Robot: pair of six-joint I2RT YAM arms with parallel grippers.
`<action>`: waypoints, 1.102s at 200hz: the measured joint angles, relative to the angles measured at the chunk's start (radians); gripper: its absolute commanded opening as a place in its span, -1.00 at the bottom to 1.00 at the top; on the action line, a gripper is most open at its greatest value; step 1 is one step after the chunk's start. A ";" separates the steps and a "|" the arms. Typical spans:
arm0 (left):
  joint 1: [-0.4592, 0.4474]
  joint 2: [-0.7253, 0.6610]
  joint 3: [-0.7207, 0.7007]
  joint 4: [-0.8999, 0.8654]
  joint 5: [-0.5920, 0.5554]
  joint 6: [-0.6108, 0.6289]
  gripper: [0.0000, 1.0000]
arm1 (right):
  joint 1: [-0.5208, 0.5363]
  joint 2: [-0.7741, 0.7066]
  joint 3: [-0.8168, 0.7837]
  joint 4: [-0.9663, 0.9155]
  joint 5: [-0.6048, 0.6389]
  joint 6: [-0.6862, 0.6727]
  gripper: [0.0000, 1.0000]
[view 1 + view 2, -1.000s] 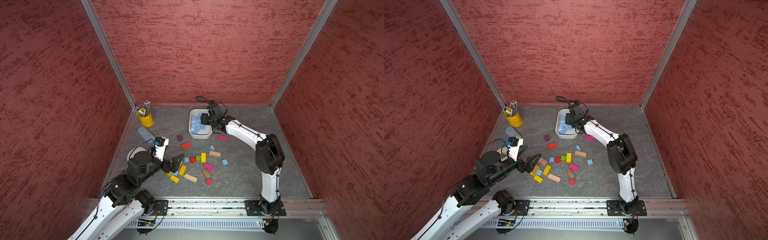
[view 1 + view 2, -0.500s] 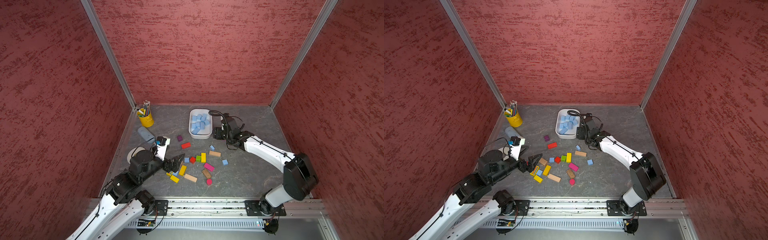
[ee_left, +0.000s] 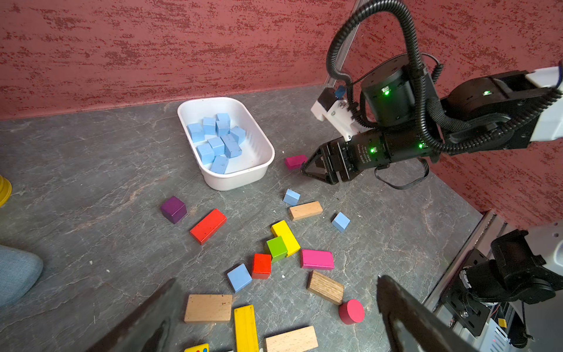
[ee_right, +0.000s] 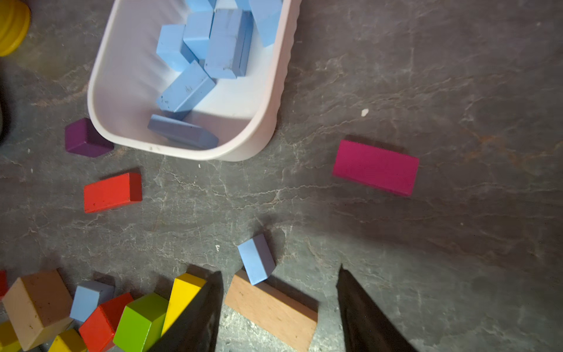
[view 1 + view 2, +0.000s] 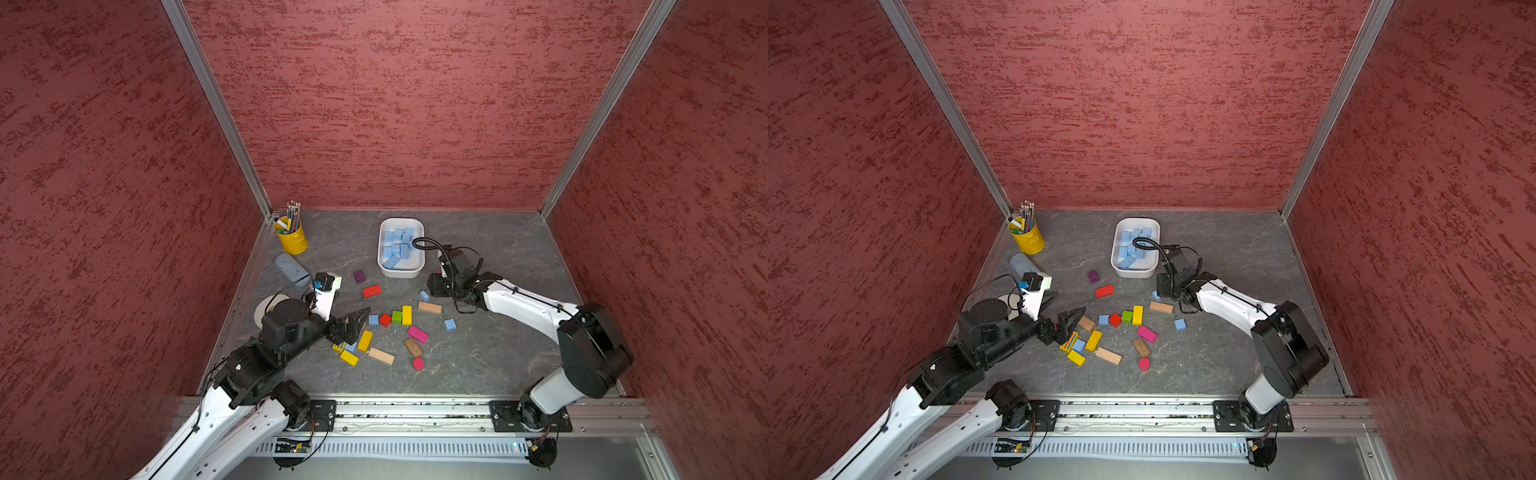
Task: Pick out the blue building blocks
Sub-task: Pick up the building block from the center of the board.
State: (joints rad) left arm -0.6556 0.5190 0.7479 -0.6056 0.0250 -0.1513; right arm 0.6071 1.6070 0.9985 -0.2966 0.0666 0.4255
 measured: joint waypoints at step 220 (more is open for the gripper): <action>0.000 0.000 0.000 0.000 0.000 0.000 0.99 | 0.078 0.213 0.093 -0.034 0.054 -0.048 -0.68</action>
State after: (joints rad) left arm -0.6556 0.5186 0.7479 -0.6056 0.0250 -0.1513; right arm 0.6849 1.8198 1.0916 -0.3309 0.1204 0.3771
